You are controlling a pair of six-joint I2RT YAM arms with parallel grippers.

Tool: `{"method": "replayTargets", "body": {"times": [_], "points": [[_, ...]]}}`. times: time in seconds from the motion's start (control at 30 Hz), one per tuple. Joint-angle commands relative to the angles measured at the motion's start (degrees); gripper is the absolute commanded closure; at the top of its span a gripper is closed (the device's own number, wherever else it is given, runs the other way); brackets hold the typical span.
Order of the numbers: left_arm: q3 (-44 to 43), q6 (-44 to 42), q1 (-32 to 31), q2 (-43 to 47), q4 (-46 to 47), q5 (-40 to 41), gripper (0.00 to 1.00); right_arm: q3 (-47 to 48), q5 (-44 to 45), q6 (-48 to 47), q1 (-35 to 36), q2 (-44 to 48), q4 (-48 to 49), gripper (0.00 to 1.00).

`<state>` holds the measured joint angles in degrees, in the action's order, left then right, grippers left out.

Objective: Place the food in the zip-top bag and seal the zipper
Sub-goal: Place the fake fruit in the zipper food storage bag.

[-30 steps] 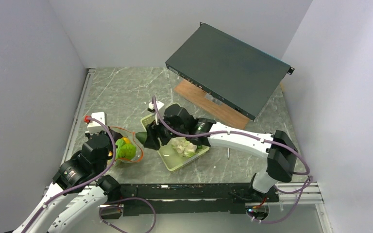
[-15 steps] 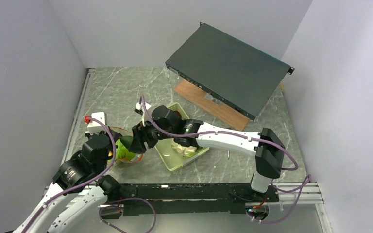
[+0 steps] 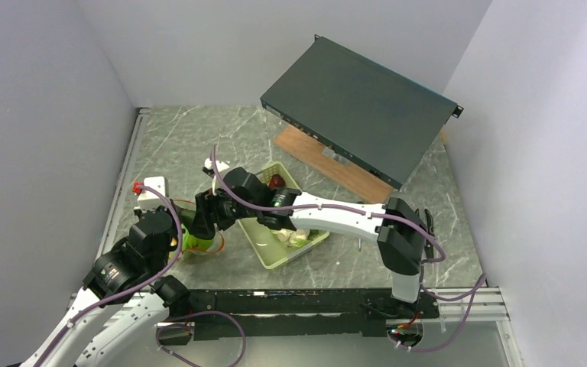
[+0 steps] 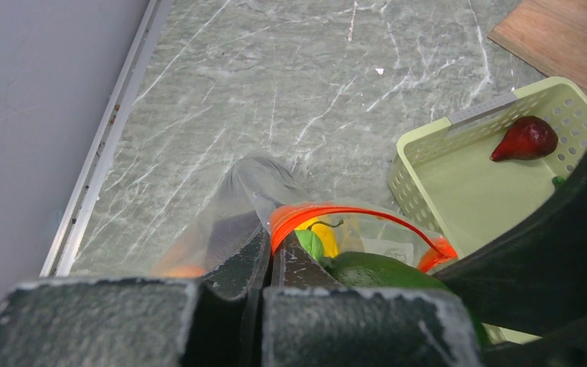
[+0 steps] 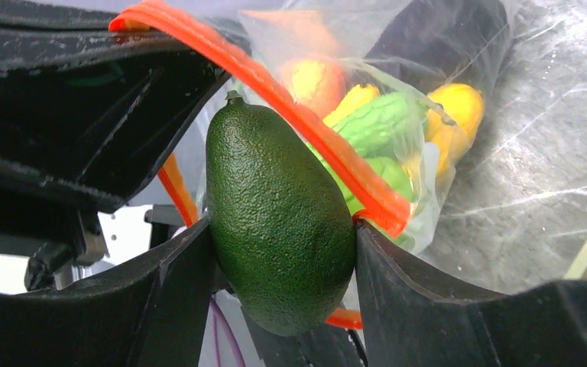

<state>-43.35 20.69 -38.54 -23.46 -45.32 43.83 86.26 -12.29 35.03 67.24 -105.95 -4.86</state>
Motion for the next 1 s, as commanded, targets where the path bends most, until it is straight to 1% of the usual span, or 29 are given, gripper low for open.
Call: {"method": "replayTargets", "body": {"times": [0.0,0.2,0.33,0.5,0.7,0.97], "points": [[-0.4,0.5,0.2,0.1,1.1,1.1,1.00,4.5,1.1,3.1,0.8,-2.5,3.8,0.58],[-0.4,0.3,0.1,-0.1,1.2,1.0,1.00,7.4,2.8,3.3,1.5,-5.1,2.6,0.45],[-0.3,0.2,0.1,0.0,1.4,0.8,1.00,7.6,4.4,2.6,2.0,-5.0,1.4,0.35],[-0.3,0.1,0.1,0.3,1.5,0.7,1.00,8.0,5.4,1.7,2.1,-4.4,0.3,0.27],[-0.3,0.1,0.1,0.8,1.4,0.7,1.00,8.2,5.2,1.5,2.3,-4.1,-0.5,0.22],[-0.3,0.3,0.1,1.2,1.3,0.8,1.00,6.0,6.8,0.4,2.6,-1.0,-1.7,0.22]]}}
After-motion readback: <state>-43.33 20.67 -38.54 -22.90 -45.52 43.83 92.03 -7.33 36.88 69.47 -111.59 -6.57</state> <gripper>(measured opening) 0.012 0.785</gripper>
